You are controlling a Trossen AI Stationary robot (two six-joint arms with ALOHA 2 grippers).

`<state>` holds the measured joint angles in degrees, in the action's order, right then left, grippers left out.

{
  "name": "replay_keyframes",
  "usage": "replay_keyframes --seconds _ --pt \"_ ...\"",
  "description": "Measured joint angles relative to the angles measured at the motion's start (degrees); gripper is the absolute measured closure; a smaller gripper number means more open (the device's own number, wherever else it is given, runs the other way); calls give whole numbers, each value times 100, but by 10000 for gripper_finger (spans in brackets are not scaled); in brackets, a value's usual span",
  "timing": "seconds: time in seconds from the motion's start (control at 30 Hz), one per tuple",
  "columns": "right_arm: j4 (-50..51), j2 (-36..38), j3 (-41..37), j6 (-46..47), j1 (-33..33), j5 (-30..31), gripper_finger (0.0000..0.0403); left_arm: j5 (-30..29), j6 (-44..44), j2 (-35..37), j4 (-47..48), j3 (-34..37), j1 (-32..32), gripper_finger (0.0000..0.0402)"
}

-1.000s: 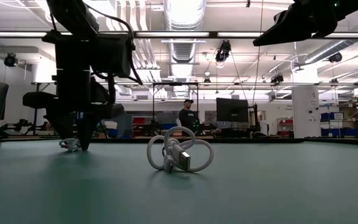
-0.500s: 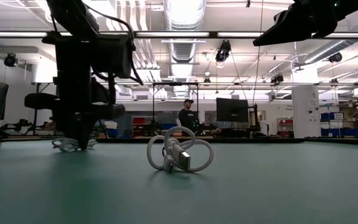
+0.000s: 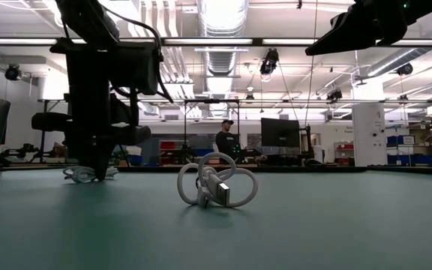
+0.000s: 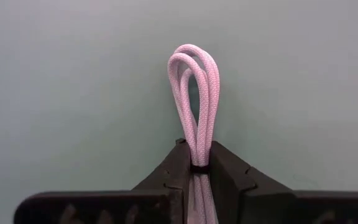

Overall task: Pick and place USB-C Cables
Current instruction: Put the top white charger cable into the black bin

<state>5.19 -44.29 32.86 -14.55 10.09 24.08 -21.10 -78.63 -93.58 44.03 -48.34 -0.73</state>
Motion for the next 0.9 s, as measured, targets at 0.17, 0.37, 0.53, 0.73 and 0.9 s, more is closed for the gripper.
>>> replay_keyframes --seconds 0.17,0.37,0.53,0.73,0.9 --pt "1 0 0 22 0 0 316 -58 389 0 9 -27 -13 379" --pt "0 0 0 22 0 0 319 -364 1278 1 -3 -225 -82 379" --pt "-19 0 0 4 0 -45 331 -642 2072 23 -2 -534 -164 379" --pt "-513 4 -138 -149 0 -444 345 -654 3233 178 -3 -970 -362 379" --pt "-1117 4 -305 -363 0 -851 350 -652 4105 406 -86 -1339 -681 378"
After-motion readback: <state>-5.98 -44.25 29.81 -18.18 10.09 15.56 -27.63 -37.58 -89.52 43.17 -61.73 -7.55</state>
